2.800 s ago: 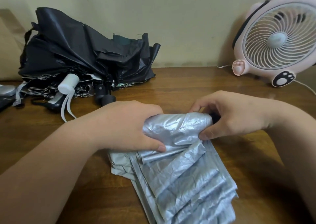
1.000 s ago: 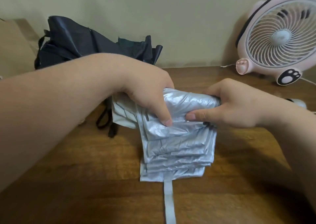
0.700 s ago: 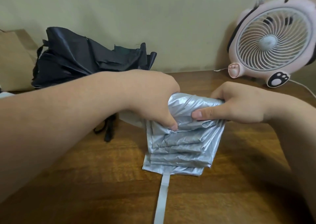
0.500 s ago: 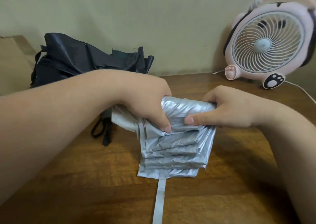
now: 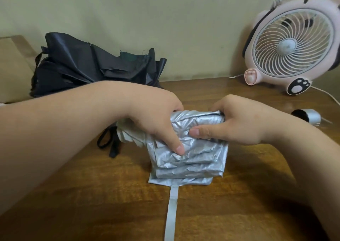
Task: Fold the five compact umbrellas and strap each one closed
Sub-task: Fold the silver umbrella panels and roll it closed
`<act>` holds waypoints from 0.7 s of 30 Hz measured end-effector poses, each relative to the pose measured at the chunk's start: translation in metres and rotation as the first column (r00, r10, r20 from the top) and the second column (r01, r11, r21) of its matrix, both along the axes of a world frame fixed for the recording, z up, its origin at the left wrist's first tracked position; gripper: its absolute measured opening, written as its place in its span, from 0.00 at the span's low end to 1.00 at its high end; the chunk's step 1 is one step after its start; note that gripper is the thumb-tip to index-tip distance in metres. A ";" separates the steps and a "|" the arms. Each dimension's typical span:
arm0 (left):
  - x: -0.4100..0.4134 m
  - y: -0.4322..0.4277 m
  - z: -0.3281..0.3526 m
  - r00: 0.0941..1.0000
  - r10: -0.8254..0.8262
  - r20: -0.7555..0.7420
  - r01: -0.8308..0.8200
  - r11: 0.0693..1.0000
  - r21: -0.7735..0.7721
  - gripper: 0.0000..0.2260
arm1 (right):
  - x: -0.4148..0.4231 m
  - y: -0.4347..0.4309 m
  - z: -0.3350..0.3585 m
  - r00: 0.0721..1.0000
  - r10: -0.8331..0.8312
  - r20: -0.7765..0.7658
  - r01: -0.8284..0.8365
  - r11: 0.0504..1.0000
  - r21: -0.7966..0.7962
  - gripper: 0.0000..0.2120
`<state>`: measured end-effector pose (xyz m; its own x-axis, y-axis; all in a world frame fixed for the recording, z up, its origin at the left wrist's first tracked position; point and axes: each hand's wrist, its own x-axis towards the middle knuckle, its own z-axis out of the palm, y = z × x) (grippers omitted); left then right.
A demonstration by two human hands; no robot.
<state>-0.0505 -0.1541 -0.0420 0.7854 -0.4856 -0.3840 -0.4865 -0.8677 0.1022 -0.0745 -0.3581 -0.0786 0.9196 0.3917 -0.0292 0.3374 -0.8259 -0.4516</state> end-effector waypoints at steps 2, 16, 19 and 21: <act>-0.003 -0.002 -0.002 0.999 -0.033 0.027 0.033 0.999 -0.024 0.20 | 0.001 -0.002 0.002 0.997 0.009 -0.072 -0.004 0.997 0.072 0.32; 0.026 0.043 -0.023 0.738 -0.003 -0.675 -0.244 0.931 -0.271 0.20 | -0.007 0.004 -0.007 0.915 0.314 0.254 -0.325 0.946 0.004 0.22; 0.027 0.045 -0.029 0.707 -0.062 -0.704 -0.242 0.915 -0.324 0.21 | -0.005 0.006 -0.009 0.888 0.333 0.317 -0.341 0.940 -0.032 0.24; 0.022 0.038 -0.028 0.771 -0.098 -0.630 -0.148 0.934 -0.326 0.19 | -0.002 0.008 -0.013 0.899 0.303 0.315 -0.313 0.950 -0.021 0.26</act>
<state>-0.0289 -0.1156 -0.0702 0.4391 -0.6626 -0.6067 -0.1833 -0.7271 0.6616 -0.0765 -0.3501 -0.0919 0.7132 0.6533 0.2540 0.7001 -0.6459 -0.3045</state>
